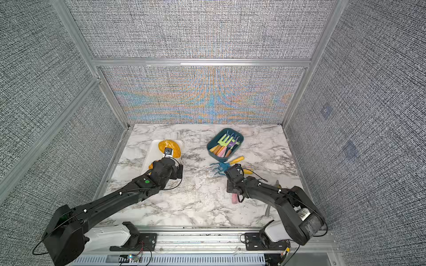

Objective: Put the rake into the storage box
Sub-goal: Pick up the rake at the center of the board, then place the rake in the storage box.

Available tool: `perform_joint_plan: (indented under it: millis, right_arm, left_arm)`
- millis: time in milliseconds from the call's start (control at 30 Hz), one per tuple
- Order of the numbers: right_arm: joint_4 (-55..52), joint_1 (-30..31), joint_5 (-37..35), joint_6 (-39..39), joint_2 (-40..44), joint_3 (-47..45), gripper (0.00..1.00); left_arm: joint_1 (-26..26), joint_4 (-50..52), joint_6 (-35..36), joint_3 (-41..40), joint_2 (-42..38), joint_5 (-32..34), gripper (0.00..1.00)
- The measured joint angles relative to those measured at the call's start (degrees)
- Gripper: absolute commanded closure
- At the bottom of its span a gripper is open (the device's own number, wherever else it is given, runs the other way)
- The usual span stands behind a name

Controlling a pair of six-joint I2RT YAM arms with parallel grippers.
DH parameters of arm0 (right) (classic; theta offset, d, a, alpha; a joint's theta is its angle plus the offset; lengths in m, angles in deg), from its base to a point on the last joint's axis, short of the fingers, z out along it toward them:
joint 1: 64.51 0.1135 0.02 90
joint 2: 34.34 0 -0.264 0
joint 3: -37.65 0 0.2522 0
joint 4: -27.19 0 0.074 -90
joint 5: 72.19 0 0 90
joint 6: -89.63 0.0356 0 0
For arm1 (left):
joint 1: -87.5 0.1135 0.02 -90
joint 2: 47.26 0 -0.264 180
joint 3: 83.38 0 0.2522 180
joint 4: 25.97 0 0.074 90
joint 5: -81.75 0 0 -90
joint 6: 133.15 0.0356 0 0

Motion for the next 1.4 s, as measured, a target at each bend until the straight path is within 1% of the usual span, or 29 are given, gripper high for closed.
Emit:
perform_joint_plan:
  millis: [133,267,400,533,667,867,1100,1400]
  right_arm:
    - [-1.8,0.0,0.1,0.8,5.3,1.4,1.0]
    - [-1.5,-0.9,2.4,1.2,10.3,2.9,1.0]
    - [1.7,-4.9,6.0,1.3,10.8,6.2,1.0]
    - [5.8,-10.0,10.6,1.2,4.7,13.0,1.0]
    - [9.6,-13.9,15.9,1.1,-5.2,20.9,1.0]
    - [11.5,-15.8,18.3,2.0,-16.9,30.1,1.0]
    - [12.9,-16.7,18.9,5.4,-25.5,35.0,1.0]
    - [15.5,-16.9,18.4,11.2,-30.6,36.7,1.0]
  left_arm:
    - [0.0,0.0,0.0,-0.2,-1.0,0.0,0.01]
    - [0.0,0.0,0.0,-0.4,-1.6,0.0,0.01]
    - [0.0,-0.1,0.0,-0.4,-2.0,0.0,0.01]
    - [0.0,-0.1,0.0,-0.4,-2.4,0.0,0.01]
    - [0.0,-0.1,0.0,-0.5,-3.2,0.0,0.01]
    - [0.0,-0.1,0.0,-0.7,-4.1,0.0,0.01]
    - [0.0,-0.1,0.0,-0.7,-4.5,0.0,0.01]
    - [0.0,-0.1,0.0,-0.7,-4.8,0.0,0.01]
